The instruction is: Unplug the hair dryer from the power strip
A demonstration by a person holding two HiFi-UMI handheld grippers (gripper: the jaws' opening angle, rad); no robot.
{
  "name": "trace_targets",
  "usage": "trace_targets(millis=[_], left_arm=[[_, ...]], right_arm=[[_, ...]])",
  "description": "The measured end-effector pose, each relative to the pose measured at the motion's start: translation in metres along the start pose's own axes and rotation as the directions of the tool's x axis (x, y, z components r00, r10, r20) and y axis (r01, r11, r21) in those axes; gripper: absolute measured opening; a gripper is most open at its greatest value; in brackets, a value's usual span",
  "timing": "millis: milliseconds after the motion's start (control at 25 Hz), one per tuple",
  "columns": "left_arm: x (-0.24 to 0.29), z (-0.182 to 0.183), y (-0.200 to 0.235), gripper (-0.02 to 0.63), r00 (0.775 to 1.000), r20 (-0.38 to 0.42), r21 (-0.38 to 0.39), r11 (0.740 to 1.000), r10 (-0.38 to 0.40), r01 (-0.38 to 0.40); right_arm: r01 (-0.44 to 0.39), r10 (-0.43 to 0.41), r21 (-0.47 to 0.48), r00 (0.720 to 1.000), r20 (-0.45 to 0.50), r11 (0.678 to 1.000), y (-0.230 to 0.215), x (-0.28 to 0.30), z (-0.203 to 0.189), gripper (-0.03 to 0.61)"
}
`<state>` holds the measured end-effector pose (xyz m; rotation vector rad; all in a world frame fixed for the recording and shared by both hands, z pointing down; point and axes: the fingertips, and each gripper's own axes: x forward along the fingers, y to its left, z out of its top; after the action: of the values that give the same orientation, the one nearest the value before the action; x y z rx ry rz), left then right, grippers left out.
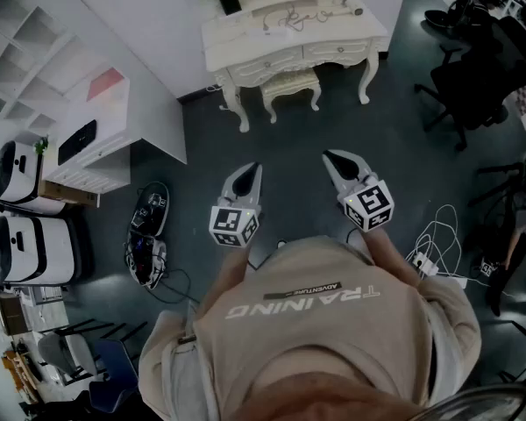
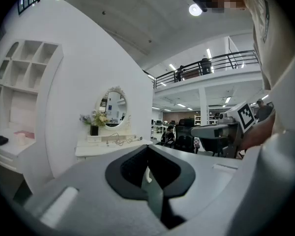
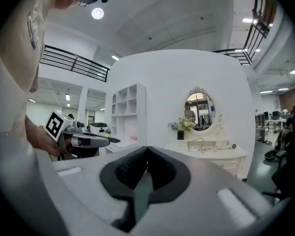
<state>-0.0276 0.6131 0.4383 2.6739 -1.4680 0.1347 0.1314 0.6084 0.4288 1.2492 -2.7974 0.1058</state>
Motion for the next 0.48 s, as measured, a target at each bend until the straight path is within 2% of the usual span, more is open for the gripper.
trace_targets(millis=[200,480], left_arm=[[0.014,0.005,0.008,0.006,1.000,0.009,0.006,1.000,0.004,-0.004],[0.024,-0.013,0.029,0.006,0.999,-0.032,-0.020,1.000,0.000,-0.001]], right_arm=[[-0.017,0.017,-0.013,1.000,-0.007,1.000,-0.009,0.011,0.002,0.003],[-0.017,0.017,0.005,1.000,-0.014,1.000,-0.011,0.029,-0.004,0.003]])
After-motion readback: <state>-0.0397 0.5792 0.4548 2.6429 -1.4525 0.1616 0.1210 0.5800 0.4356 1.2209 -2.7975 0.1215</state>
